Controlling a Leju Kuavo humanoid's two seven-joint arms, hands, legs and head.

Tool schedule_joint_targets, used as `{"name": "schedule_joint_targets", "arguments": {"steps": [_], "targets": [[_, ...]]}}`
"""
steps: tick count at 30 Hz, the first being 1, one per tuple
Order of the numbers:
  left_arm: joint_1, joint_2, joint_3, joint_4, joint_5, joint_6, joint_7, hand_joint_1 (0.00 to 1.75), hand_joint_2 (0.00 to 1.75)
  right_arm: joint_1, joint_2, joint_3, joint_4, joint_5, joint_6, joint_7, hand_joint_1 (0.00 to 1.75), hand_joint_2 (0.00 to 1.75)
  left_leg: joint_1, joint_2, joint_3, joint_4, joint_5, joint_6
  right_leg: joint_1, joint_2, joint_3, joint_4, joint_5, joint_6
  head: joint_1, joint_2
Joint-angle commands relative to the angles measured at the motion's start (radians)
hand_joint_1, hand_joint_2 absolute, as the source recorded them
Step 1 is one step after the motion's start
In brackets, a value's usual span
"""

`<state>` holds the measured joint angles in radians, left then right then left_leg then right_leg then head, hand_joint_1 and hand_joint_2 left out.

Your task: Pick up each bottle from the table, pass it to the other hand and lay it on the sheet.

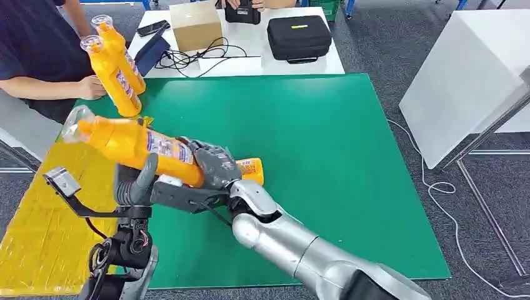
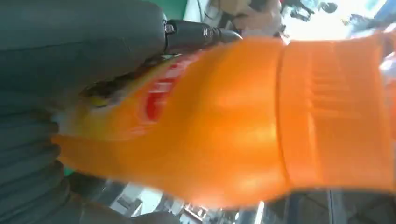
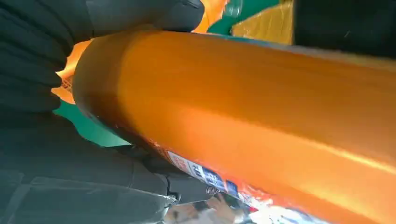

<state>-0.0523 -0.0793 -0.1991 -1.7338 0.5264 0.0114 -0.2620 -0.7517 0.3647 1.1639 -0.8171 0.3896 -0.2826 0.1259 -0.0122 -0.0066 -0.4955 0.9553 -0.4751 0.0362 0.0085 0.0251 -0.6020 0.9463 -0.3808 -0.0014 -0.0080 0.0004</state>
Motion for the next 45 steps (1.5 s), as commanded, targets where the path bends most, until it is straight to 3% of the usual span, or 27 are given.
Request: {"name": "schedule_joint_targets", "arguments": {"steps": [1, 10, 11, 12, 15, 16, 24, 30, 31, 32, 33, 37, 45], "targets": [[-0.055, -0.056, -0.009, -0.020, -0.015, -0.048, 0.054, 0.00, 1.75, 0.087, -0.016, 0.227, -0.100, 0.127, 0.121, 0.019, 1.75, 1.75, 0.001, -0.003, 0.001, -0.001, 0.000, -0.002, 0.001, -0.004, 0.002, -0.001, -0.001, 0.001, 0.001, 0.000], [-0.038, -0.073, 0.029, -0.027, -0.018, -0.068, 0.075, 0.00, 1.75, 0.086, -0.016, 0.217, -0.090, 0.167, 0.147, 0.033, 1.75, 1.75, 0.001, -0.001, 0.001, -0.001, 0.000, -0.002, 0.001, -0.003, 0.002, -0.002, -0.001, 0.001, 0.000, 0.000], [-0.031, -0.074, 0.036, -0.032, -0.019, -0.068, 0.072, 0.35, 1.75, 0.093, -0.016, 0.206, -0.082, 0.170, 0.150, 0.014, 1.75, 1.75, 0.001, -0.003, 0.003, -0.001, -0.001, -0.003, 0.001, -0.006, 0.004, -0.001, -0.002, 0.002, 0.001, 0.000], [-0.015, -0.073, 0.049, -0.048, -0.030, -0.067, 0.049, 1.75, 1.75, 0.112, -0.016, 0.180, -0.068, 0.196, 0.157, -0.025, 1.75, 1.75, 0.001, -0.003, 0.002, -0.001, -0.001, -0.002, 0.001, -0.005, 0.003, -0.002, -0.002, 0.001, 0.000, 0.000], [0.001, -0.083, 0.074, -0.071, -0.038, -0.088, 0.047, 1.75, 1.75, 0.151, -0.016, 0.077, -0.056, 0.279, 0.188, -0.042, 1.75, 1.75, 0.002, -0.005, 0.007, -0.002, -0.002, -0.004, 0.002, -0.008, 0.009, -0.003, -0.004, 0.002, 0.001, 0.000], [-0.002, -0.086, 0.073, -0.071, -0.039, -0.091, 0.048, 1.75, 1.75, 0.146, -0.016, 0.063, -0.051, 0.288, 0.193, -0.043, 1.75, 1.75, 0.001, -0.002, 0.002, -0.001, -0.001, -0.002, 0.002, -0.005, 0.004, -0.002, -0.002, 0.001, 0.000, 0.000], [-0.017, -0.087, 0.064, -0.059, -0.050, -0.091, 0.052, 1.75, 1.75, 0.109, -0.016, 0.055, -0.043, 0.244, 0.201, 0.008, 1.75, 1.75, 0.001, -0.003, 0.001, 0.000, -0.001, -0.003, 0.002, -0.005, 0.003, -0.001, -0.002, 0.001, 0.001, 0.000], [-0.013, -0.087, 0.079, -0.063, -0.074, -0.076, 0.047, 1.75, 1.75, 0.110, -0.016, 0.019, 0.041, 0.212, 0.126, 0.034, 1.75, 1.75, 0.002, -0.005, 0.006, -0.001, -0.002, -0.005, 0.002, -0.009, 0.007, -0.001, -0.004, 0.002, 0.001, 0.000], [-0.015, -0.087, 0.090, -0.067, -0.091, -0.064, 0.039, 1.75, 1.75, 0.115, -0.016, -0.007, 0.052, 0.208, 0.112, 0.009, 0.40, 1.75, 0.001, -0.002, 0.001, -0.001, 0.000, -0.002, 0.001, -0.003, 0.001, -0.002, -0.001, 0.001, 0.000, 0.000], [-0.018, -0.084, 0.114, -0.070, -0.112, -0.041, 0.027, 1.75, 1.75, 0.115, -0.016, -0.049, 0.066, 0.209, 0.106, -0.007, 0.00, 1.75, 0.001, -0.004, 0.004, -0.002, -0.001, -0.003, 0.001, -0.006, 0.004, -0.002, -0.002, 0.002, 0.000, 0.000], [-0.015, -0.080, 0.131, -0.075, -0.111, -0.042, 0.026, 1.75, 1.75, 0.120, -0.019, -0.086, 0.065, 0.221, 0.114, -0.018, 0.00, 0.00, 0.001, -0.002, 0.001, -0.001, 0.000, -0.002, 0.001, -0.003, 0.002, -0.002, -0.001, 0.001, 0.000, 0.000], [-0.010, -0.081, 0.198, -0.082, -0.155, -0.028, 0.016, 1.75, 1.75, 0.137, -0.053, -0.181, -0.009, 0.266, 0.139, -0.036, 0.00, 0.00, 0.001, -0.002, 0.001, 0.000, -0.001, -0.003, 0.002, -0.004, 0.002, -0.001, -0.001, 0.001, 0.001, 0.000], [-0.010, -0.085, 0.194, -0.081, -0.155, -0.028, 0.015, 1.75, 1.75, 0.140, -0.050, -0.180, -0.010, 0.269, 0.141, -0.035, 0.00, 0.00, 0.002, -0.003, 0.005, 0.000, -0.003, -0.005, 0.002, -0.006, 0.007, 0.000, -0.004, 0.002, 0.001, 0.000]]}}
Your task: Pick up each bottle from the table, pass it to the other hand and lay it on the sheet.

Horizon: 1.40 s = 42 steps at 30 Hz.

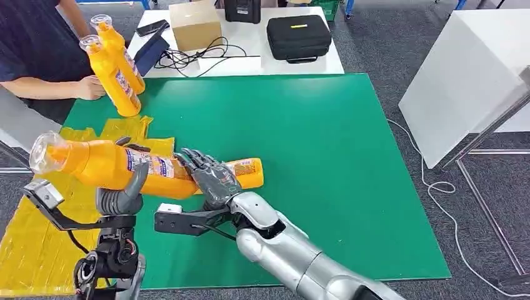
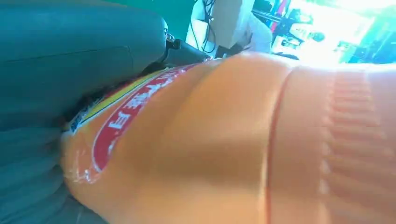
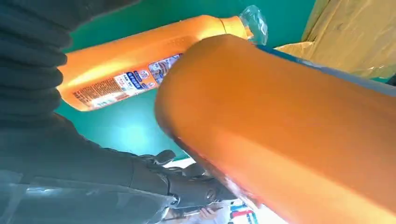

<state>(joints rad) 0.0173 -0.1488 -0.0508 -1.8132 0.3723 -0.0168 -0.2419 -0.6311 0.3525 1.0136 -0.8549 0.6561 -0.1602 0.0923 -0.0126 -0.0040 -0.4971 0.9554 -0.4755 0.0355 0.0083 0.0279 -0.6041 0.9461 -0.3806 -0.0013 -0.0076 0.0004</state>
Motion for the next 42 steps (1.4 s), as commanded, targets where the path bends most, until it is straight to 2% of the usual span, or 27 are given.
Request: {"name": "schedule_joint_targets", "arguments": {"steps": [1, 8, 11, 15, 17, 18, 20, 21, 24, 27, 31, 32, 33, 34, 36, 42], "targets": [[-0.079, -0.016, 0.045, -0.002, -0.001, 0.000, -0.005, 1.75, 1.75, 0.019, -0.037, -0.029, 0.028, 0.002, 0.018, -0.002, 0.00, 0.00, 0.001, -0.004, 0.003, -0.001, -0.001, -0.002, 0.001, -0.006, 0.004, -0.001, -0.002, 0.001, 0.000, 0.000], [-0.080, -0.014, 0.050, -0.001, -0.045, 0.024, -0.019, 1.75, 1.75, 0.026, -0.040, -0.046, 0.018, 0.021, 0.002, 0.004, 0.00, 0.00, 0.001, -0.003, 0.002, -0.001, -0.001, -0.002, 0.001, -0.005, 0.004, -0.001, -0.001, 0.001, 0.000, 0.000], [-0.131, 0.015, 0.161, 0.076, -0.268, 0.136, -0.039, 1.75, 1.75, 0.029, -0.110, -0.142, -0.102, 0.064, 0.023, 0.018, 0.00, 0.00, 0.001, -0.004, 0.002, -0.001, 0.000, -0.002, 0.001, -0.006, 0.004, -0.001, -0.001, 0.001, 0.000, 0.000], [-0.228, 0.057, 0.329, 0.261, -0.815, 0.401, -0.147, 1.75, 1.75, 0.073, -0.182, -0.317, -0.271, 0.060, 0.075, -0.067, 0.00, 0.00, 0.000, -0.006, 0.002, -0.001, 0.001, -0.002, 0.000, -0.007, 0.003, -0.001, -0.001, 0.001, 0.000, 0.000], [-0.235, 0.090, 0.344, 0.340, -1.105, 0.552, -0.146, 1.75, 1.75, 0.089, -0.192, -0.368, -0.300, 0.052, 0.083, -0.099, 0.00, 0.00, 0.001, -0.008, 0.005, -0.001, 0.000, -0.004, 0.001, -0.011, 0.007, -0.001, -0.002, 0.002, 0.000, 0.000], [-0.240, 0.112, 0.340, 0.396, -1.174, 0.572, -0.131, 1.75, 1.75, 0.100, -0.194, -0.390, -0.310, 0.043, 0.083, -0.116, 0.00, 0.00, 0.000, -0.004, 0.003, -0.002, 0.001, -0.002, 0.000, -0.006, 0.004, -0.001, 0.000, 0.001, 0.000, 0.000], [-0.273, 0.156, 0.350, 0.554, -1.117, 0.510, -0.096, 1.75, 1.75, 0.117, -0.206, -0.414, -0.332, 0.044, 0.088, -0.130, 0.00, 0.00, 0.000, -0.007, 0.006, -0.003, 0.001, -0.002, 0.000, -0.008, 0.007, -0.002, -0.001, 0.001, 0.000, 0.000], [-0.298, 0.195, 0.334, 0.683, -1.211, 0.568, -0.081, 1.75, 1.75, 0.127, -0.211, -0.428, -0.348, 0.040, 0.089, -0.133, 0.00, 0.00, -0.001, -0.006, 0.005, -0.003, 0.001, -0.002, -0.001, -0.008, 0.006, -0.001, -0.001, 0.001, 0.000, 0.000], [-0.337, 0.258, 0.281, 0.949, -1.394, 0.715, -0.074, 1.75, 1.75, 0.135, -0.223, -0.436, -0.349, 0.038, 0.095, -0.135, 0.00, 0.00, -0.001, -0.008, 0.007, -0.004, 0.002, -0.002, -0.001, -0.008, 0.008, -0.002, -0.001, 0.001, 0.000, 0.000], [-0.306, 0.235, 0.390, 0.963, -1.580, 0.715, -0.092, 1.75, 1.75, 0.141, -0.226, -0.445, -0.328, 0.027, 0.083, -0.142, 0.00, 0.00, 0.000, -0.002, 0.006, -0.003, 0.000, -0.001, -0.001, -0.003, 0.006, -0.001, -0.001, 0.001, 0.000, 0.000], [-0.281, 0.241, 0.456, 0.973, -1.704, 0.715, -0.085, 1.75, 1.75, 0.141, -0.217, -0.444, -0.323, 0.026, 0.085, -0.144, 0.00, 0.00, 0.001, -0.001, 0.008, -0.003, -0.001, -0.003, 0.000, -0.002, 0.007, -0.001, -0.002, 0.002, 0.000, 0.000], [-0.274, 0.251, 0.456, 0.986, -1.730, 0.715, -0.076, 1.75, 1.75, 0.136, -0.216, -0.441, -0.318, 0.026, 0.085, -0.146, 0.00, 0.00, 0.002, -0.001, 0.010, -0.002, -0.002, -0.004, 0.001, -0.004, 0.010, -0.001, -0.003, 0.002, 0.001, 0.000], [-0.263, 0.263, 0.448, 0.999, -1.769, 0.715, -0.061, 1.75, 1.75, 0.128, -0.213, -0.441, -0.309, 0.022, 0.081, -0.149, 0.00, 0.00, 0.001, 0.001, 0.004, -0.002, -0.001, -0.002, 0.000, 0.000, 0.004, -0.001, -0.001, 0.001, 0.000, 0.000], [-0.260, 0.269, 0.441, 1.021, -1.776, 0.715, -0.059, 1.75, 1.75, 0.123, -0.212, -0.442, -0.303, 0.021, 0.079, -0.150, 0.00, 0.00, 0.001, 0.002, 0.007, -0.002, -0.002, -0.003, 0.001, 0.000, 0.007, -0.001, -0.002, 0.002, 0.001, 0.000], [-0.262, 0.280, 0.419, 1.080, -1.799, 0.715, -0.051, 1.75, 1.75, 0.115, -0.210, -0.451, -0.298, 0.021, 0.082, -0.154, 0.00, 0.00, 0.001, 0.001, 0.005, -0.002, -0.001, -0.002, 0.000, 0.000, 0.005, 0.000, -0.001, 0.001, 0.000, 0.000], [-0.271, 0.292, 0.367, 1.167, -1.833, 0.715, -0.022, 1.75, 1.75, 0.117, -0.213, -0.461, -0.292, 0.018, 0.071, -0.155, 0.00, 0.00, 0.001, -0.001, 0.007, -0.001, -0.002, -0.004, 0.001, -0.004, 0.008, 0.000, -0.003, 0.002, 0.000, 0.000]]}}
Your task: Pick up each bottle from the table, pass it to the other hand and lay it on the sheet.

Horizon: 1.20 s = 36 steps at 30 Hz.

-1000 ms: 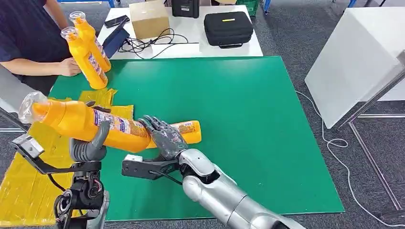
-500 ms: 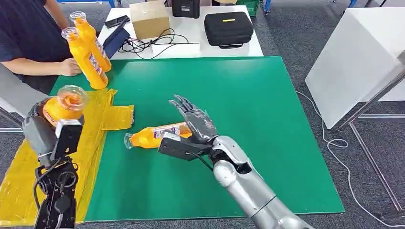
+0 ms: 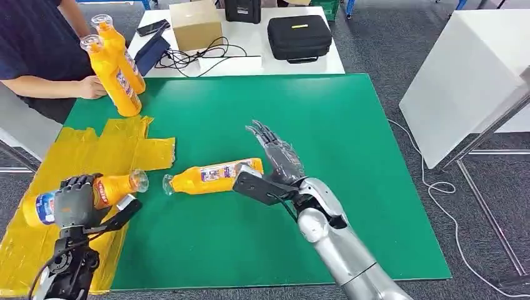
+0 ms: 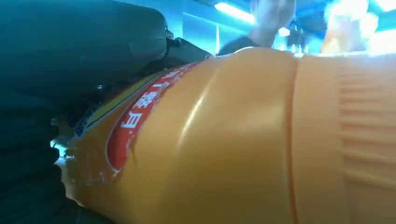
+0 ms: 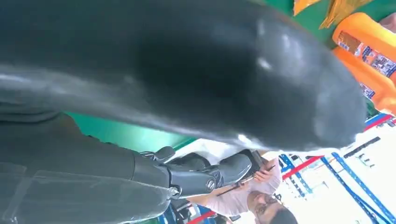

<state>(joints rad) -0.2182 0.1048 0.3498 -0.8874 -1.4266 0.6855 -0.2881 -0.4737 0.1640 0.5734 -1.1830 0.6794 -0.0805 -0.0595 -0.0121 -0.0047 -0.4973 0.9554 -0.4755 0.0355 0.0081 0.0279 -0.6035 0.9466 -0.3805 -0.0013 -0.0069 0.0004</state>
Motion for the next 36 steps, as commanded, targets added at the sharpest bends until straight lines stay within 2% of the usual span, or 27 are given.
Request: {"name": "schedule_joint_targets", "arguments": {"steps": [1, 2, 6, 7, 8, 9, 10, 18, 22, 27, 32, 33, 34, 36], "targets": [[-0.036, 0.039, -0.033, 0.242, -0.034, 0.013, 0.025, 1.75, 1.75, -0.041, -0.024, -0.021, 0.036, -0.005, -0.008, -0.003, 0.00, 0.00, 0.001, -0.001, 0.008, -0.001, -0.002, -0.004, 0.001, -0.005, 0.008, 0.000, -0.003, 0.002, 0.000, 0.000], [-0.036, 0.039, -0.033, 0.242, -0.034, 0.013, 0.025, 1.75, 1.75, -0.041, -0.024, -0.021, 0.036, -0.005, -0.008, -0.003, 0.00, 0.00, 0.001, 0.000, 0.004, -0.001, -0.001, -0.002, 0.000, -0.003, 0.004, -0.001, -0.002, 0.001, 0.000, 0.000], [-0.045, 0.042, -0.036, 0.259, -0.031, 0.013, 0.029, 1.75, 1.75, -0.034, -0.020, -0.022, 0.033, -0.001, -0.012, -0.001, 0.00, 0.00, 0.000, -0.001, 0.007, -0.002, -0.001, -0.003, -0.001, -0.003, 0.006, -0.001, -0.001, 0.001, -0.001, 0.000], [-0.055, 0.047, -0.044, 0.290, -0.040, 0.013, 0.055, 1.43, 1.75, -0.031, -0.012, -0.024, 0.036, 0.007, -0.010, 0.001, 0.00, 0.00, 0.000, -0.001, 0.005, -0.001, 0.000, -0.002, -0.001, -0.003, 0.005, -0.001, -0.001, 0.001, 0.000, 0.000], [-0.055, 0.047, -0.041, 0.298, -0.028, 0.013, 0.058, 0.00, 1.75, -0.032, -0.005, -0.025, 0.042, 0.013, -0.007, 0.001, 0.00, 0.00, 0.000, 0.000, 0.008, -0.001, -0.001, -0.004, 0.000, -0.004, 0.007, -0.001, -0.002, 0.001, 0.000, 0.000], [-0.068, 0.059, -0.063, 0.357, 0.011, 0.013, 0.036, 0.00, 1.75, -0.030, 0.001, -0.026, 0.044, 0.026, 0.002, 0.009, 0.00, 0.00, 0.000, 0.000, 0.008, -0.002, -0.001, -0.004, -0.001, -0.004, 0.008, -0.001, -0.001, 0.001, 0.000, 0.000], [-0.075, 0.068, -0.074, 0.385, -0.018, 0.013, 0.091, 0.00, 0.00, -0.031, 0.008, -0.025, 0.051, 0.028, 0.003, 0.004, 0.00, 0.00, -0.001, 0.000, 0.006, -0.002, 0.000, -0.002, -0.002, -0.002, 0.006, 0.000, 0.000, 0.001, 0.000, 0.000], [-0.031, 0.055, -0.034, 0.325, 0.069, 0.013, 0.015, 0.00, 0.00, -0.010, 0.000, -0.017, 0.053, 0.041, 0.006, -0.002, 0.00, 0.00, 0.001, 0.002, 0.011, -0.003, -0.001, -0.006, 0.000, -0.003, 0.011, -0.001, -0.001, 0.002, -0.001, 0.000], [-0.017, 0.045, -0.010, 0.261, 0.092, 0.013, -0.043, 0.00, 0.00, -0.006, -0.004, -0.015, 0.051, 0.044, 0.003, -0.001, 0.00, 0.00, 0.000, -0.002, 0.009, -0.002, 0.002, -0.006, -0.001, -0.004, 0.009, 0.001, -0.001, 0.001, 0.000, 0.000], [-0.020, 0.043, -0.007, 0.261, 0.102, 0.013, -0.056, 0.00, 0.00, -0.007, -0.004, -0.017, 0.053, 0.043, 0.001, -0.001, 0.00, 0.00, 0.000, -0.005, 0.008, -0.002, 0.002, -0.005, -0.001, -0.006, 0.008, 0.002, -0.001, 0.001, 0.000, 0.000], [-0.071, -0.030, 0.118, 0.217, 0.388, 0.013, -0.336, 0.00, 0.00, -0.010, -0.015, -0.028, 0.092, 0.041, -0.016, 0.003, 0.00, 0.00, 0.001, -0.007, 0.008, -0.001, 0.002, -0.006, 0.000, -0.009, 0.009, 0.001, -0.001, 0.002, 0.000, 0.000], [-0.076, -0.040, 0.084, 0.194, 0.519, 0.011, -0.404, 0.00, 0.00, -0.017, -0.018, -0.027, 0.114, 0.042, -0.020, 0.002, 0.00, 0.00, 0.001, -0.007, 0.008, -0.001, 0.002, -0.007, 0.000, -0.010, 0.010, 0.001, -0.001, 0.002, 0.000, 0.000], [-0.033, -0.037, -0.011, 0.065, 0.680, -0.020, -0.410, 0.00, 0.00, -0.028, -0.021, -0.025, 0.145, 0.043, -0.026, -0.001, 0.00, 0.00, -0.001, -0.009, 0.006, -0.001, 0.003, -0.005, -0.001, -0.010, 0.007, 0.002, -0.001, 0.001, -0.001, 0.000], [0.060, -0.031, -0.116, -0.209, 0.870, -0.062, -0.385, 0.00, 0.00, -0.055, -0.022, -0.019, 0.212, 0.047, -0.047, -0.009, 0.00, 0.00, 0.000, -0.009, 0.006, 0.000, 0.003, -0.006, 0.000, -0.011, 0.007, 0.001, -0.001, 0.001, 0.000, 0.000]]}}
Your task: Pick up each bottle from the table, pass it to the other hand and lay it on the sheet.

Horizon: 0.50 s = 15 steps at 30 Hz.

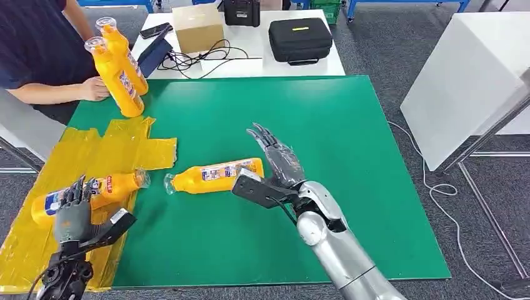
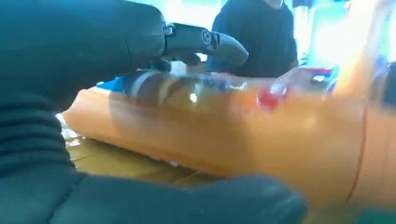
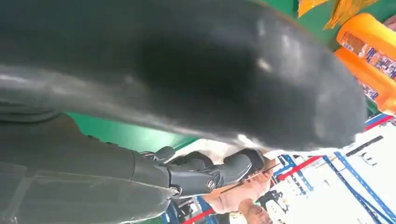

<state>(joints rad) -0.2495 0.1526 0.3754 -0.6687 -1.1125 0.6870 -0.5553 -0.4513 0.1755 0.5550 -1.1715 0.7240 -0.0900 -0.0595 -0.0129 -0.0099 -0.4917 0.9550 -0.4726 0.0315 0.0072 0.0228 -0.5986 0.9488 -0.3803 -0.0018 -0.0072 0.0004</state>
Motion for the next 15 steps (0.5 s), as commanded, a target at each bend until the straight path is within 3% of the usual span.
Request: {"name": "schedule_joint_targets", "arguments": {"steps": [1, 3, 9, 12, 13, 15], "targets": [[0.122, -0.074, -0.169, -0.520, 0.620, -0.077, -0.108, 0.00, 0.00, -0.087, -0.033, -0.003, 0.227, 0.000, -0.041, -0.013, 0.00, 0.00, 0.002, -0.001, -0.001, 0.001, -0.001, -0.001, 0.001, -0.003, 0.001, -0.001, 0.000, 0.001, 0.000, 0.000], [0.159, -0.055, -0.207, -0.622, 0.668, -0.077, -0.069, 0.00, 0.00, -0.096, -0.027, -0.008, 0.261, 0.000, -0.051, -0.024, 0.00, 0.00, 0.003, 0.001, -0.001, 0.002, -0.002, -0.002, 0.002, -0.001, 0.001, 0.000, -0.001, 0.002, 0.000, 0.000], [0.202, -0.030, -0.230, -0.773, 0.914, -0.099, -0.137, 0.00, 0.00, -0.109, -0.017, -0.015, 0.328, 0.030, -0.054, -0.023, 0.00, 0.00, 0.003, -0.001, 0.001, 0.003, -0.004, -0.003, 0.003, -0.004, 0.003, 0.001, -0.004, 0.003, 0.000, 0.000], [0.203, -0.004, -0.272, -0.838, 1.000, -0.023, -0.143, 0.00, 0.00, -0.146, 0.001, -0.009, 0.424, 0.051, -0.045, -0.003, 0.00, 0.00, 0.003, 0.002, 0.001, 0.002, -0.004, -0.003, 0.003, -0.001, 0.002, 0.001, -0.003, 0.003, 0.000, 0.000], [0.187, 0.005, -0.290, -0.825, 1.050, -0.060, -0.143, 0.00, 0.00, -0.163, 0.013, -0.002, 0.462, 0.073, -0.057, 0.015, 0.00, 1.75, 0.002, 0.001, -0.002, 0.001, -0.002, -0.002, 0.001, -0.001, -0.001, 0.001, -0.001, 0.001, 0.000, 0.000], [0.141, 0.008, -0.327, -0.778, 1.046, -0.053, -0.143, 0.00, 0.00, -0.187, 0.037, 0.000, 0.507, 0.090, -0.070, 0.027, 0.00, 1.75, 0.001, 0.000, -0.003, 0.001, -0.001, -0.001, 0.001, -0.002, -0.002, 0.000, 0.000, 0.001, 0.000, 0.000]]}}
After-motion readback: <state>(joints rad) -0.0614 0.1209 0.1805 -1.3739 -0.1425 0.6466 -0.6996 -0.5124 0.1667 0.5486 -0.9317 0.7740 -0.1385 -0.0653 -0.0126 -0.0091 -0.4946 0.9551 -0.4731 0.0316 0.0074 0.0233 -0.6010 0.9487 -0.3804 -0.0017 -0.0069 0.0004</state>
